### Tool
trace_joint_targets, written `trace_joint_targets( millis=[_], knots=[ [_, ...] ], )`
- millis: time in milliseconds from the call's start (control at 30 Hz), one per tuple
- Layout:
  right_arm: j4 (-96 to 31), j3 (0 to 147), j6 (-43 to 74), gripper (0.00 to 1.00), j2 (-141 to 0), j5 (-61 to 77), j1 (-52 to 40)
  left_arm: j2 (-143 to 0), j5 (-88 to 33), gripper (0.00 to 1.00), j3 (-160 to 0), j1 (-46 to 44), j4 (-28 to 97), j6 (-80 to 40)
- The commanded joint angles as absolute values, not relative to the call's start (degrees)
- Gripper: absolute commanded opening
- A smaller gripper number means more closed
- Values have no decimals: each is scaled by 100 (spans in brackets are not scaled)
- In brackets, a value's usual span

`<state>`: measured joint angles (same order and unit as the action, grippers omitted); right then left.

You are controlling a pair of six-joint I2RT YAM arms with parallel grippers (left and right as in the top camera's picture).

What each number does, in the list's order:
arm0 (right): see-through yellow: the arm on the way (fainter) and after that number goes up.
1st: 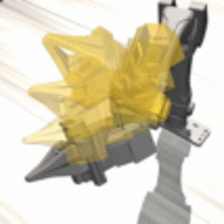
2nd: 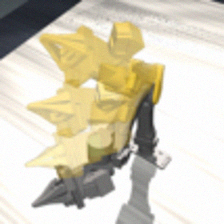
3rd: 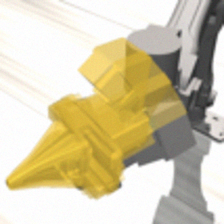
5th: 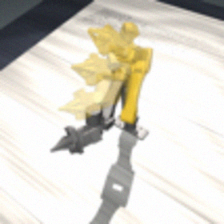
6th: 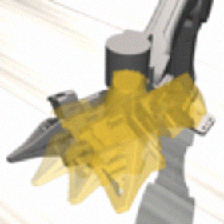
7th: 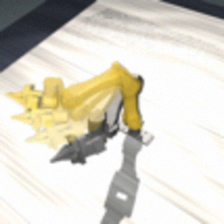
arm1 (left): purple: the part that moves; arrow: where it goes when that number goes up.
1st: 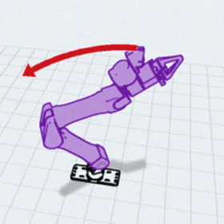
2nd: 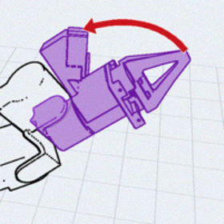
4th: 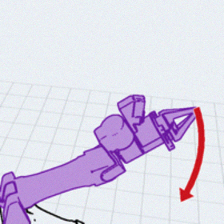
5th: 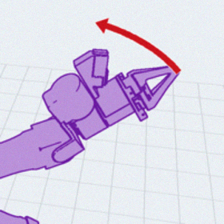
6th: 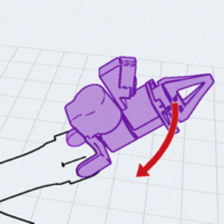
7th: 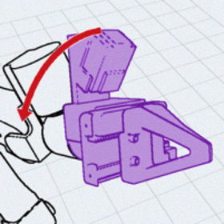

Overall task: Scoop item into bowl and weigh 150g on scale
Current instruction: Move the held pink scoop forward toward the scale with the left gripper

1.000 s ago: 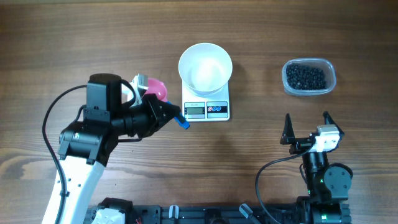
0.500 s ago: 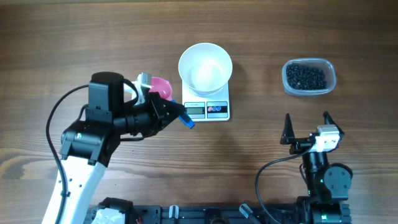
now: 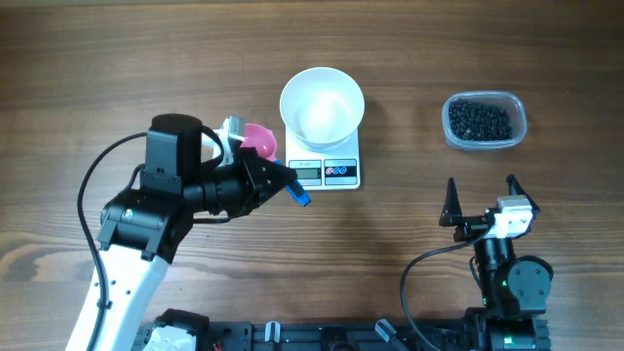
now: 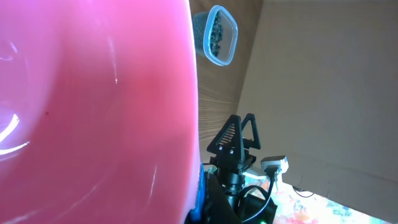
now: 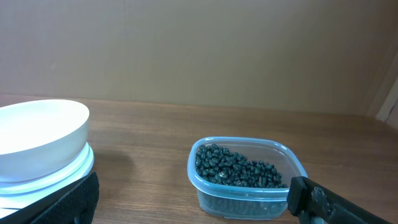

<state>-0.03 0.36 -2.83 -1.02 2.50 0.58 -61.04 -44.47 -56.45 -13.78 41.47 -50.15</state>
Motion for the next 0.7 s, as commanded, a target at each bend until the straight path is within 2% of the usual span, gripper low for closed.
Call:
trace_joint_targets(
  millis=[0, 667],
  knots=[
    [12, 30, -298, 100, -104, 211, 82, -6053, -4536, 4, -5616, -1404, 4110, -5153],
    [12, 30, -296, 100, -104, 211, 82, -6055, -4427, 4, -5616, -1603, 4108, -5153]
  ],
)
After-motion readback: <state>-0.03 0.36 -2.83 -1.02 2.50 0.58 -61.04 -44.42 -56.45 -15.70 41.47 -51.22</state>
